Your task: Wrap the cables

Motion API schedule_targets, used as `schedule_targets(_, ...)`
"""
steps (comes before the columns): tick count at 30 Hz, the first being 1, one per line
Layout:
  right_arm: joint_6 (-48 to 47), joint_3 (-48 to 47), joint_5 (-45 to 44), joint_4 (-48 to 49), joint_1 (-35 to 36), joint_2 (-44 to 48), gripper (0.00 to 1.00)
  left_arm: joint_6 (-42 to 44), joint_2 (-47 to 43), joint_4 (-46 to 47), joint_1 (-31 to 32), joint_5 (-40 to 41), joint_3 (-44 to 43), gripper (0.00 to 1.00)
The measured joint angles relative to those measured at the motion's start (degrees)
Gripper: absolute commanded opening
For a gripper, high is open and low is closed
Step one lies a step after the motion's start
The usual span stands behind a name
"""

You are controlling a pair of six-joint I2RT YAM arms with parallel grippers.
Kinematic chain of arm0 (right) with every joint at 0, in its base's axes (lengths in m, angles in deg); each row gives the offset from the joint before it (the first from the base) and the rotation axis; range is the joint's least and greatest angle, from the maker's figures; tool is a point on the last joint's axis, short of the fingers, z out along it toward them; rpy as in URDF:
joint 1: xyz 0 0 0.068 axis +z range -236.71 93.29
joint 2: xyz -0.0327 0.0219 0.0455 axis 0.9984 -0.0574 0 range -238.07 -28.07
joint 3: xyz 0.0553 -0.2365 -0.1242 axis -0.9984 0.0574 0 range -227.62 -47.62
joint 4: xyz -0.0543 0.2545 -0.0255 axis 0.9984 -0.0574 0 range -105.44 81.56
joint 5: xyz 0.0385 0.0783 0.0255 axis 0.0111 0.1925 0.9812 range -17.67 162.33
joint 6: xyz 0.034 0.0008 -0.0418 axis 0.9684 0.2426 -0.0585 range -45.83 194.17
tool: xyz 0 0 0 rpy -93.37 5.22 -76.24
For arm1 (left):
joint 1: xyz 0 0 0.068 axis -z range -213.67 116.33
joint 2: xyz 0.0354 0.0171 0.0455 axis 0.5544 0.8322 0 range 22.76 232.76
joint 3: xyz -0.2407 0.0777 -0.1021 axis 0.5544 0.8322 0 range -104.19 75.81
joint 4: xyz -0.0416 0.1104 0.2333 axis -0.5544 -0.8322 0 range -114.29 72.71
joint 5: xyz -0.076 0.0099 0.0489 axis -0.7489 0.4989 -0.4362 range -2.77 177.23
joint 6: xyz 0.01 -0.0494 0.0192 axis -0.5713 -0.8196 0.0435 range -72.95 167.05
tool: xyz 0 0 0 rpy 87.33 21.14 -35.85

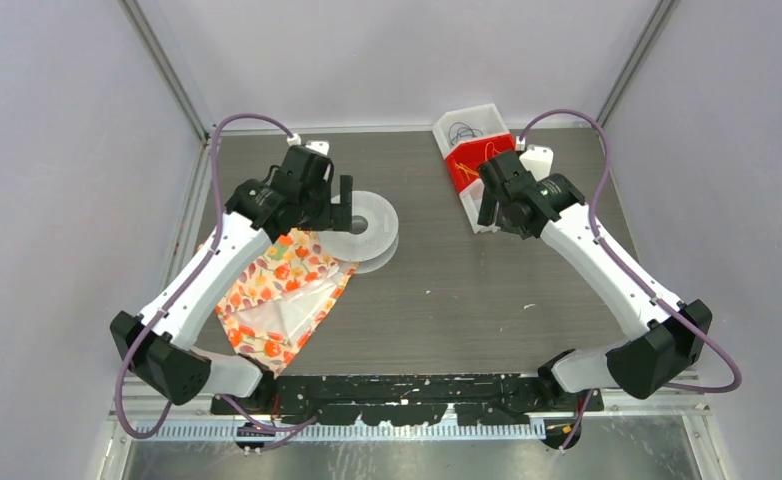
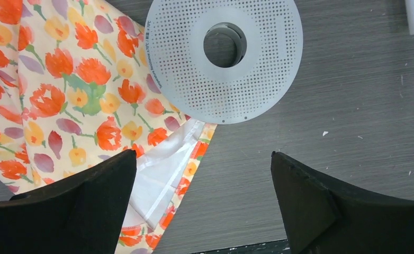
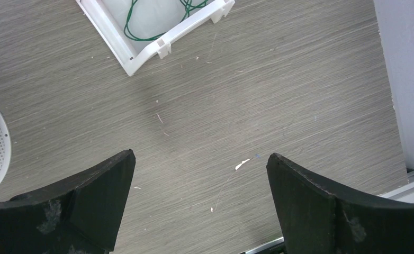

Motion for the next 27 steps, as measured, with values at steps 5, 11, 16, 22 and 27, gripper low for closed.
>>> schedule_targets(5,0.0,0.0,0.9,0.4,0.0,0.0,1.0,0.1,-3.2,2.7,0.0,0.3,1.7,1.0)
schedule_targets(11,-0.2,0.0,1.7,0.5,0.0,0.0,1.0,1.2,-5.9,5.3,0.0,0.4,2.7,1.0)
schedule_targets(16,-0.3,0.0,2.2,0.9,0.0,0.4,1.0,1.4,-6.2,6.6,0.0,0.5,3.0,1.0)
schedule_targets(22,-0.7,0.1,4.3,2.4,0.0,2.5,1.0,-0.1,-4.9,7.3,-4.2,-4.8,3.9,1.0)
schedule_targets(27,-1.2,0.2,6.4,3.2,0.0,4.7,1.0,-5.5,0.7,10.0,-18.9,-16.6,8.4,1.0)
